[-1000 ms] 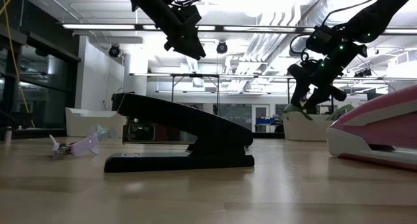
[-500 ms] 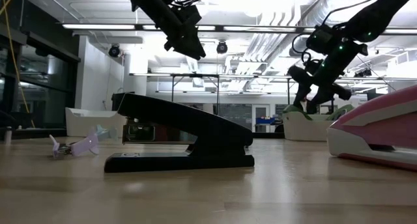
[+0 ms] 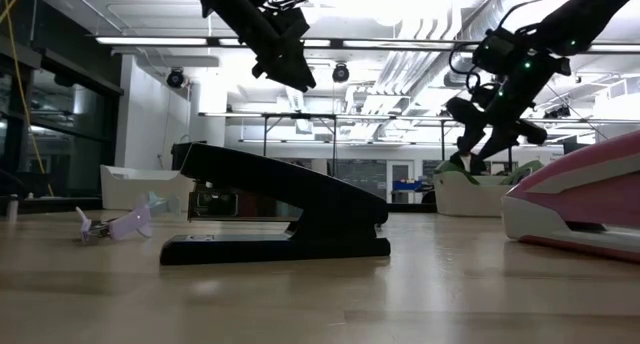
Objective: Pick and place Stapler, Stapler remover, tape
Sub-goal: Put the pink tape into the right white bin
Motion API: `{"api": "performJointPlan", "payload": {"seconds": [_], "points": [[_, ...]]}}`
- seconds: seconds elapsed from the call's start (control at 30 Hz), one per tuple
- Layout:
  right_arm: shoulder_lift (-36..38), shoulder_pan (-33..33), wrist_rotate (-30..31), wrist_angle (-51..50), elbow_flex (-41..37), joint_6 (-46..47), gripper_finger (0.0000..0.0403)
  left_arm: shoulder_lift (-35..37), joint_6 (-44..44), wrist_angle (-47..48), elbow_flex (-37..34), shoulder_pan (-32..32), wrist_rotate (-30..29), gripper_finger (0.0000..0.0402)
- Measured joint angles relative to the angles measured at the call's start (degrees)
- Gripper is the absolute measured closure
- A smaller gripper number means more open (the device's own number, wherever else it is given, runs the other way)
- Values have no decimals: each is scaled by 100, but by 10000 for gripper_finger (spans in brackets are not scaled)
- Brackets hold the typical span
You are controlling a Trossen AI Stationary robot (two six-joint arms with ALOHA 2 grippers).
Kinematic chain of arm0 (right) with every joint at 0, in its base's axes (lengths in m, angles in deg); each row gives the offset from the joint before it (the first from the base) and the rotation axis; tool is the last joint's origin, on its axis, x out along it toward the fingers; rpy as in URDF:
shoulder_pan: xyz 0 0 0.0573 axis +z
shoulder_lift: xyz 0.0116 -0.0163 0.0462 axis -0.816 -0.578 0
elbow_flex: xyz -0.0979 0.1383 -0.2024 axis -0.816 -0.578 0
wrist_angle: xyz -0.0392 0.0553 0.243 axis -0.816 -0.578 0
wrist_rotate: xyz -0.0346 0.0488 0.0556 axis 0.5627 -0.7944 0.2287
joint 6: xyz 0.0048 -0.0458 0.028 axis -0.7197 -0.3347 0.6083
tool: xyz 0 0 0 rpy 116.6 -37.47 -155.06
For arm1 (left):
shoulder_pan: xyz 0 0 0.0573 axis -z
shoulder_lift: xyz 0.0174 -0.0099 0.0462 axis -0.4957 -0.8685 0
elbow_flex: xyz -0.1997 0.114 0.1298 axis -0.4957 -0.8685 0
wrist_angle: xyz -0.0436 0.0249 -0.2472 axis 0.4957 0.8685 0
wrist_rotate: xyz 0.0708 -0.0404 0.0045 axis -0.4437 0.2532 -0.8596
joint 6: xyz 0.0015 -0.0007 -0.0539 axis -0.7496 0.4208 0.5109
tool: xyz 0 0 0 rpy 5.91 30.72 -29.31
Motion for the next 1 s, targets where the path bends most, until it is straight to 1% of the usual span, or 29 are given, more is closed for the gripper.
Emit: {"api": "performJointPlan", "payload": {"seconds": [0.1, 0.27, 0.43, 0.53, 0.63, 0.73, 0.83, 1.0], "points": [[0, 140, -23, -14, 1, 3, 233, 0, 0, -2, 0, 0, 0, 231], [2, 425, -256, 127, 2, 105, 242, 0, 0, 29, 0, -1, -1, 231], [4, 720, -568, 668, 0, 86, 242, 18, 0, 188, 0, -7, -96, 231], [4, 872, -824, 1036, 2, -78, 242, 28, -45, 277, 2, -7, -118, 231], [7, 1027, -1063, 1409, 2, -317, 242, -28, -98, 325, 3, -7, 48, 231], [7, 1159, -1054, 1639, 0, -541, 242, -159, -270, 294, 2, -9, 262, 231], [7, 1214, -990, 1736, 0, -537, 241, -330, -373, 322, 4, -81, 517, 231], [7, 1223, -1012, 1766, 1, -642, 240, -824, -556, 386, 2, -264, 926, 231]]}}
